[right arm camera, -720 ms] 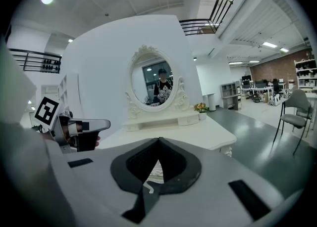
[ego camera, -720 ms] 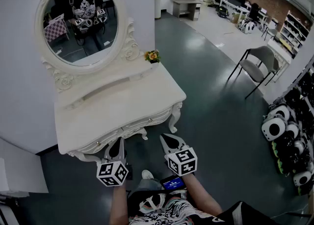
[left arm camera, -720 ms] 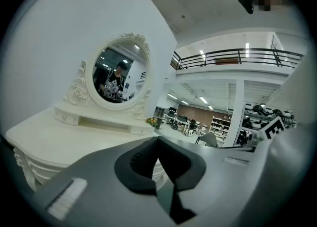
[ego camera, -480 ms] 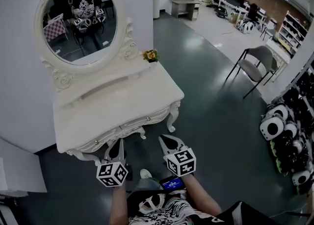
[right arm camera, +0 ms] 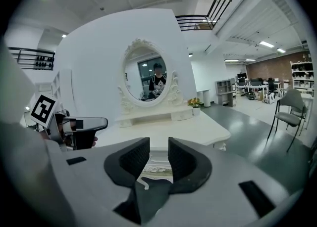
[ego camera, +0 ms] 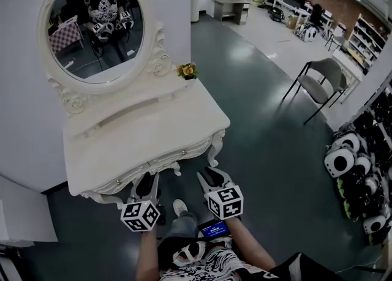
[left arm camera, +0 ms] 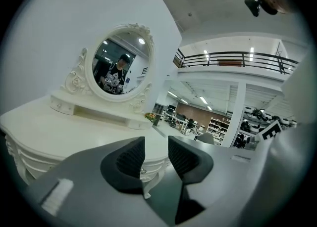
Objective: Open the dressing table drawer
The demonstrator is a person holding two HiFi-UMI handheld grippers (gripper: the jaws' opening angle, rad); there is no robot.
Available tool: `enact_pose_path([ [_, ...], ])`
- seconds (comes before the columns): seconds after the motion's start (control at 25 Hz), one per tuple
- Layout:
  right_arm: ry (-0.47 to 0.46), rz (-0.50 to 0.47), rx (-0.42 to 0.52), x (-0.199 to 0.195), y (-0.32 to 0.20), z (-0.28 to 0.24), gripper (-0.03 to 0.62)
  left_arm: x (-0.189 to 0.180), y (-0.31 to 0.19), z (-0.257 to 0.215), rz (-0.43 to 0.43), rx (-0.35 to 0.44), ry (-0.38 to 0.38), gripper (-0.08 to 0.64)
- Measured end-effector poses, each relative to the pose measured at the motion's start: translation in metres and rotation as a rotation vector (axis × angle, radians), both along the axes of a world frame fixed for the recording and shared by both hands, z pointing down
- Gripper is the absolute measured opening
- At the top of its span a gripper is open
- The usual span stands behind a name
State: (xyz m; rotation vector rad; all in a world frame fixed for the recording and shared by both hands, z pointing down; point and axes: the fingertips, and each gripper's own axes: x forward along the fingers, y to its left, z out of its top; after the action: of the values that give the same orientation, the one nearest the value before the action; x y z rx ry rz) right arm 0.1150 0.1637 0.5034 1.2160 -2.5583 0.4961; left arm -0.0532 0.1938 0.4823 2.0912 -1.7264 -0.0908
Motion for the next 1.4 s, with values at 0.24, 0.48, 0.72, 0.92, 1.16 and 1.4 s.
enact_pose_path([
  [0.24,0.000,0.042,-0.018,-0.013,-0.072,0.015,0.118,-0.020,-0.075,0.018,0.012,-0.015,-0.034,0.133],
  [0.48,0.033,0.090,-0.076,-0.048,-0.168,0.042,0.118,-0.058,-0.191,0.032,0.067,-0.040,-0.066,0.133],
  [0.72,0.071,0.112,-0.101,-0.084,-0.256,0.055,0.120,-0.084,-0.282,0.053,0.128,-0.087,-0.080,0.133],
  [0.92,0.096,0.126,-0.088,-0.102,-0.302,0.053,0.123,-0.104,-0.319,0.065,0.144,-0.114,-0.074,0.132],
  [1.16,0.111,0.116,-0.073,-0.118,-0.332,0.048,0.126,-0.115,-0.343,0.066,0.151,-0.104,-0.066,0.132],
  [1.4,0.118,0.089,-0.078,-0.125,-0.347,0.059,0.126,-0.119,-0.358,0.070,0.125,-0.110,-0.073,0.132],
])
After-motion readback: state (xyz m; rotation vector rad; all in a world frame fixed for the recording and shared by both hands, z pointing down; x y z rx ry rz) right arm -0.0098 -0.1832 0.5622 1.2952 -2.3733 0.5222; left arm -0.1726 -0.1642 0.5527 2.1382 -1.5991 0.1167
